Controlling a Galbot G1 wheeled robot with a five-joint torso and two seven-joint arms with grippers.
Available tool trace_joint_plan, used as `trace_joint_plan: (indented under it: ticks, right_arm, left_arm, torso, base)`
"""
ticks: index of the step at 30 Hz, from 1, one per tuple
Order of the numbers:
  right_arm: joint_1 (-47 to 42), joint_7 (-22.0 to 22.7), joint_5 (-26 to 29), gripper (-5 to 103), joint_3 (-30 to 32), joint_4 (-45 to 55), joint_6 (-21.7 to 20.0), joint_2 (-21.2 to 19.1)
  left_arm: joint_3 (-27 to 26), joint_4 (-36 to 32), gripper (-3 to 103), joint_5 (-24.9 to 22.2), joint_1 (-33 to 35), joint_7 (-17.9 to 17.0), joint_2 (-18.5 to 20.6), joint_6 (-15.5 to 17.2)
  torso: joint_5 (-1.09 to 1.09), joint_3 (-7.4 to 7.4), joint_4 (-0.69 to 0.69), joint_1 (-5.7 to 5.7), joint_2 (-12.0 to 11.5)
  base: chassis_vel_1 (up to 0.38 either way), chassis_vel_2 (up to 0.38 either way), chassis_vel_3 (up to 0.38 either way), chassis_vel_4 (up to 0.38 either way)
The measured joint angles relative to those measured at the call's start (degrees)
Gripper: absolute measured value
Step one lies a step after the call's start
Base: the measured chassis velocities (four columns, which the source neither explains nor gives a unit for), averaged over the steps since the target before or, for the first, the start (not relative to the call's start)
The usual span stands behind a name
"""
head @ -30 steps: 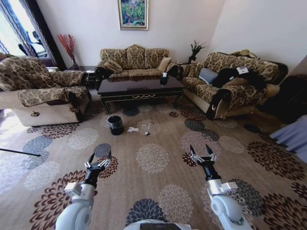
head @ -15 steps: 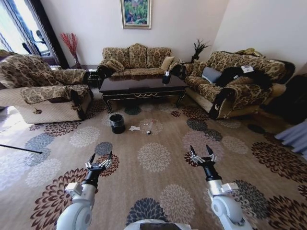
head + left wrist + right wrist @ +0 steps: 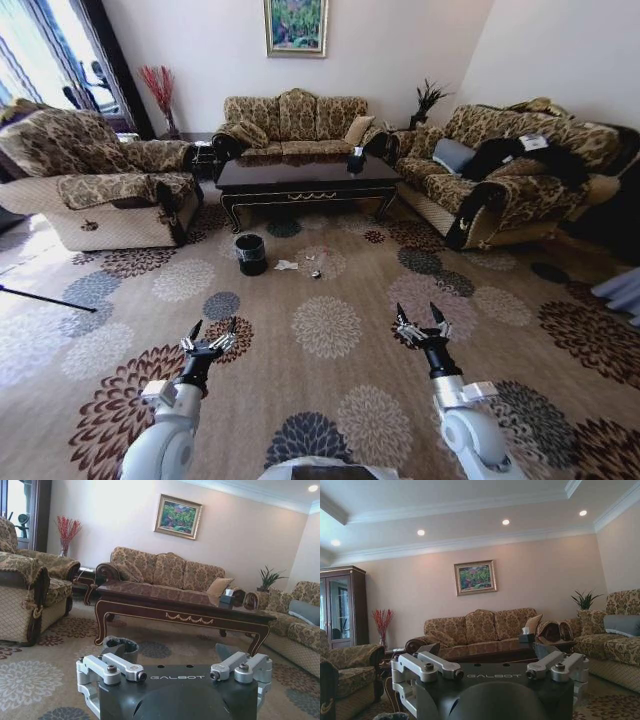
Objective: Move to the front of the table and pick up the trash from the floor, then place it into the trash bin.
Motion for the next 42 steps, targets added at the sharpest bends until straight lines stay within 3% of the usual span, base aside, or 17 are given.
trace_joint_plan:
  ticks: [28, 33, 39, 42]
  right_arm:
    - [0.06, 0.81, 0.36, 100, 0.68, 1.77, -0.43, -0.17]
    - [-0.13, 1.2, 1.32, 100, 2.32, 3.38, -1.28, -2.21]
    - [-0.82, 1.19, 1.61, 100, 4.27, 1.66, -1.52, -6.72]
    - [-1.19, 1.0, 0.63, 100, 5.28, -1.06, -1.72, -11.31]
  left_arm:
    - [-1.13, -1.22, 100, 0.78, 0.85, 1.1, -0.47, -0.64]
    - [-4.13, -1.53, 100, -0.39, 0.89, 2.06, 0.99, -0.57]
    - [-7.84, 1.71, 100, -2.05, 0.83, 3.14, 5.42, -0.44]
    - [-8.79, 4.03, 100, -2.08, 0.72, 3.72, 8.43, -0.45]
  torso:
    - [0.0, -3.79, -0.02, -2.86, -6.65]
    - [0.0, -4.52, -0.01, -3.3, -7.83]
    - [0.01, -5.4, -0.02, -3.94, -9.34]
    - [0.0, -6.05, -0.02, -4.31, -10.37]
  base:
    - [0.0, 0.0, 0.0, 0.0]
    - [0.0, 0.0, 0.0, 0.0]
    - [0.0, 0.0, 0.0, 0.0]
    - [0.0, 0.0, 0.0, 0.0]
